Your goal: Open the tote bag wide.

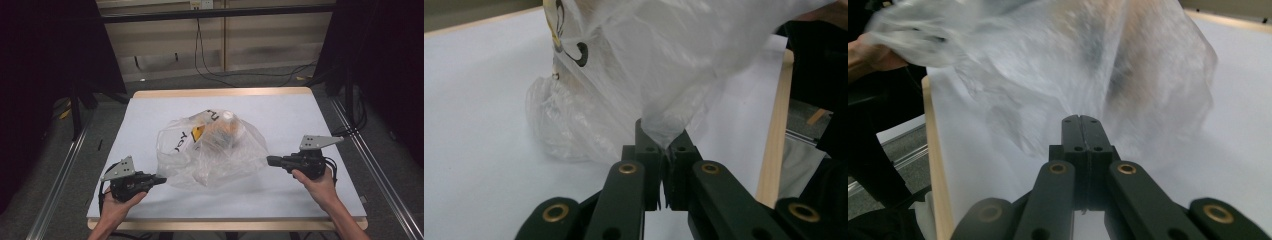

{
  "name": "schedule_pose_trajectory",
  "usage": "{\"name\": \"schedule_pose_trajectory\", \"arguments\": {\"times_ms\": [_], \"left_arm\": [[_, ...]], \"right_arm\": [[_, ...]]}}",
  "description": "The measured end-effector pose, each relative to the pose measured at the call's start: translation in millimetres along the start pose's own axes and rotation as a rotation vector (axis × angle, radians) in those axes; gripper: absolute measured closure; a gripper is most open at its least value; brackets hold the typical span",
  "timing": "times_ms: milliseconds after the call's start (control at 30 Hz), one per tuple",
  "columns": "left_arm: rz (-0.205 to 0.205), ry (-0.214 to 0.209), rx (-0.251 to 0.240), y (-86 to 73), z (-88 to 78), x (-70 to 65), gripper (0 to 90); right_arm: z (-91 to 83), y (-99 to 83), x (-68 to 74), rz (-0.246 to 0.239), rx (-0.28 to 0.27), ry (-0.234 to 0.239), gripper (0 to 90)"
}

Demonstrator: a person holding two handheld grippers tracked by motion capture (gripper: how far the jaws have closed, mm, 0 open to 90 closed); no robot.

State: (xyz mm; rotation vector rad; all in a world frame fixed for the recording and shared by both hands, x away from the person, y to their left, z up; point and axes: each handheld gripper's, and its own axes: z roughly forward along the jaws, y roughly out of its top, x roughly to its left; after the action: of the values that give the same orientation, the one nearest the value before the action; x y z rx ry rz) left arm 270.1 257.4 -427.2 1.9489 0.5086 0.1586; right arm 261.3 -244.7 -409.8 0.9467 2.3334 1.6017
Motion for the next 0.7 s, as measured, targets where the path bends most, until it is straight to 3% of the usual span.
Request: {"name": "schedule_pose_trajectory", "arguments": {"times_ms": [167, 367, 400, 567, 700], "left_arm": [[0.009, 0.011, -0.064, 11.1, -14.5, -4.2, 86.0], [0.002, 0.039, -0.125, 23.1, -25.6, -6.7, 74.8], [0.008, 0.066, -0.121, 26.7, -27.0, -4.8, 73.3], [-0.007, 0.107, -0.183, 44.5, -27.4, 6.6, 55.9], [-0.007, 0.137, -0.216, 54.5, -30.9, 14.0, 50.9]], "right_arm": [[6.0, 18.2, 18.9, -0.048, -0.038, 0.049, 89.6], [29.0, 36.6, 36.7, -0.089, -0.033, 0.101, 74.9], [32.1, 38.7, 38.2, -0.093, -0.032, 0.099, 72.1], [51.8, 56.4, 41.6, -0.107, -0.038, 0.074, 54.8], [64.5, 66.9, 38.0, -0.104, -0.023, 0.056, 44.8]]}}
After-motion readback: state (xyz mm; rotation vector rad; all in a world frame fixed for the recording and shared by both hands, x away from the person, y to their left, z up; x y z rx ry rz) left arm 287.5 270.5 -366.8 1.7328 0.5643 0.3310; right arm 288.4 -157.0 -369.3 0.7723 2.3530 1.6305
